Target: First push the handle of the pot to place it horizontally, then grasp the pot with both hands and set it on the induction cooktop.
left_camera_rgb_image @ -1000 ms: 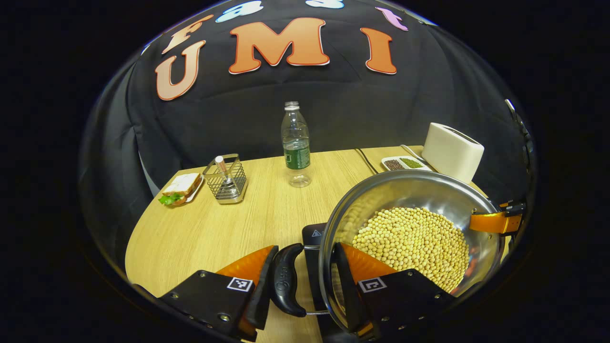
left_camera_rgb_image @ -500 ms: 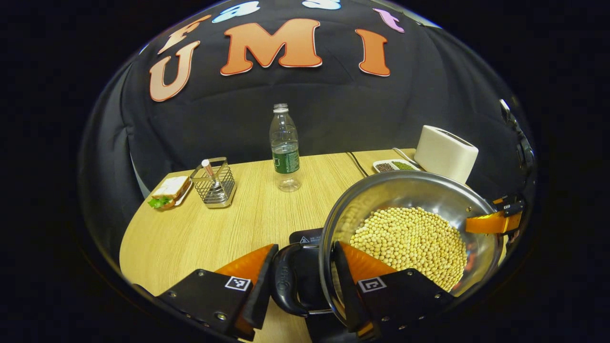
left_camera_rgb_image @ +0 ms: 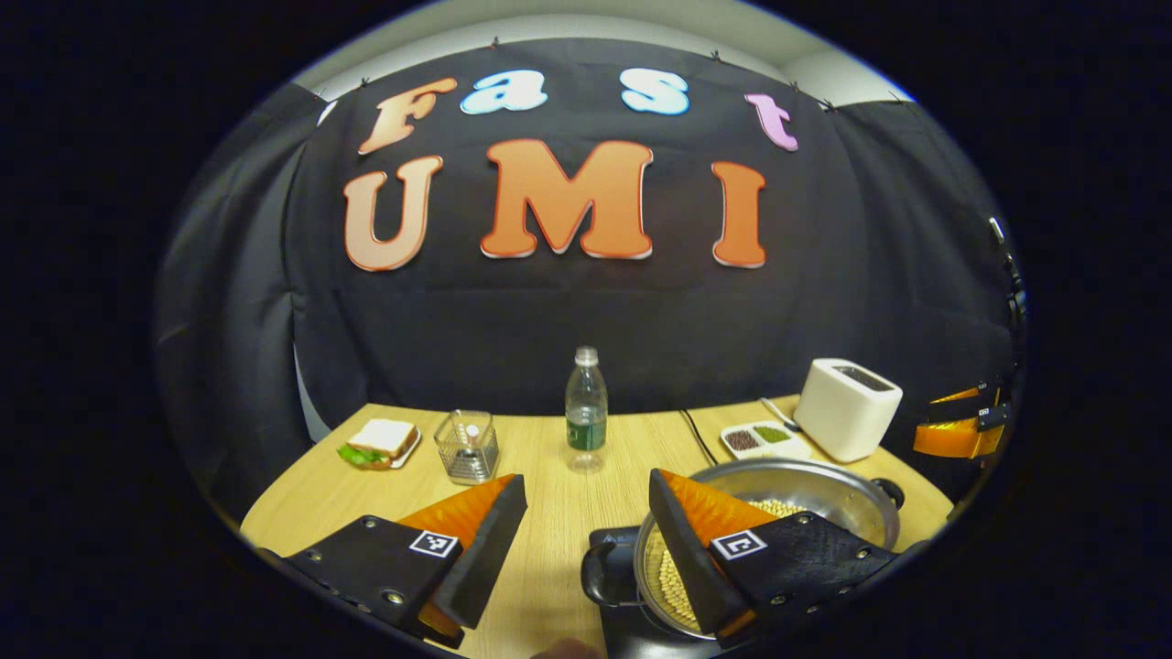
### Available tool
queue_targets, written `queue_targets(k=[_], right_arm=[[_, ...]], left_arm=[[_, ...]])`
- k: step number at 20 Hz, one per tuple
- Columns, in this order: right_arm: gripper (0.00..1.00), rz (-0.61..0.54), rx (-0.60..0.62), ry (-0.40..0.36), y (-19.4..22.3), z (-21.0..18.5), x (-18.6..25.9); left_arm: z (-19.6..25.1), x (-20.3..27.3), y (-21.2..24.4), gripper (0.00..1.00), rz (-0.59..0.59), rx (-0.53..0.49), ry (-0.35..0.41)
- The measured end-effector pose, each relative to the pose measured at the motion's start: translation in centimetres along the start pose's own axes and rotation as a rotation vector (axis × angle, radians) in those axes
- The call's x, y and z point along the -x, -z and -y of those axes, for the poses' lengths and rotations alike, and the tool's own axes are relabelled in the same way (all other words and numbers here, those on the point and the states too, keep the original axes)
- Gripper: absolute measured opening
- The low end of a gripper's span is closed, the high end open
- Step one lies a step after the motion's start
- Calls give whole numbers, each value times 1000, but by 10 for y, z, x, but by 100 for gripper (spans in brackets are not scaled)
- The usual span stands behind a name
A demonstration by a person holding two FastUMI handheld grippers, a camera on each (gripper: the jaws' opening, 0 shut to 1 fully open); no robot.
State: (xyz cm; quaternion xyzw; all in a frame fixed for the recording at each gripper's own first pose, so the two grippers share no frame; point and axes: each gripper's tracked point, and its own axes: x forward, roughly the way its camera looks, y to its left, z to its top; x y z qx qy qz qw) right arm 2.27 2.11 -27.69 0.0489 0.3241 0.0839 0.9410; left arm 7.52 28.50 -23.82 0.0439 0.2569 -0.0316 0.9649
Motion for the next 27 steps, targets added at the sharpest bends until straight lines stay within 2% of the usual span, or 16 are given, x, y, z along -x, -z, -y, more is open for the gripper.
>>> queue_targets(k=[6, 7, 8, 12, 13, 14, 15, 17, 18, 19, 20, 21, 22, 23, 27], right_arm=[[93, 266, 13, -45, -93, -16, 65], [98, 303, 17, -47, -105, -17, 74], [94, 338, 16, -47, -116, -17, 86], [93, 435, 20, -45, -149, -15, 117], [98, 453, 24, -43, -156, -16, 122], [93, 469, 28, -40, -162, -16, 128], [93, 481, 35, -39, -168, -18, 132], [93, 505, 39, -45, -176, -23, 140], [98, 522, 40, -48, -180, -25, 144], [98, 544, 44, -46, -186, -27, 148], [93, 563, 50, -46, -191, -27, 151], [98, 580, 54, -47, -194, -28, 154], [98, 595, 57, -48, -197, -30, 157], [93, 609, 58, -50, -201, -32, 160], [93, 639, 96, -53, -207, -43, 165]], left_arm=[[-28, 70, -123, 84, 236, 73, -34], [-36, 83, -141, 84, 273, 73, -49], [-44, 94, -156, 84, 303, 72, -61], [-59, 131, -198, 83, 384, 88, -89], [-64, 140, -209, 83, 404, 87, -101], [-72, 152, -222, 83, 427, 86, -116], [-78, 160, -231, 83, 448, 87, -128], [-81, 175, -244, 83, 482, 106, -134], [-82, 184, -250, 84, 496, 114, -130], [-84, 191, -255, 84, 513, 114, -132], [-87, 195, -257, 83, 524, 110, -138], [-88, 201, -258, 84, 536, 106, -147], [-89, 203, -259, 84, 544, 101, -151], [-89, 204, -261, 82, 554, 100, -153], [-93, 210, -261, 84, 578, 94, -162]])
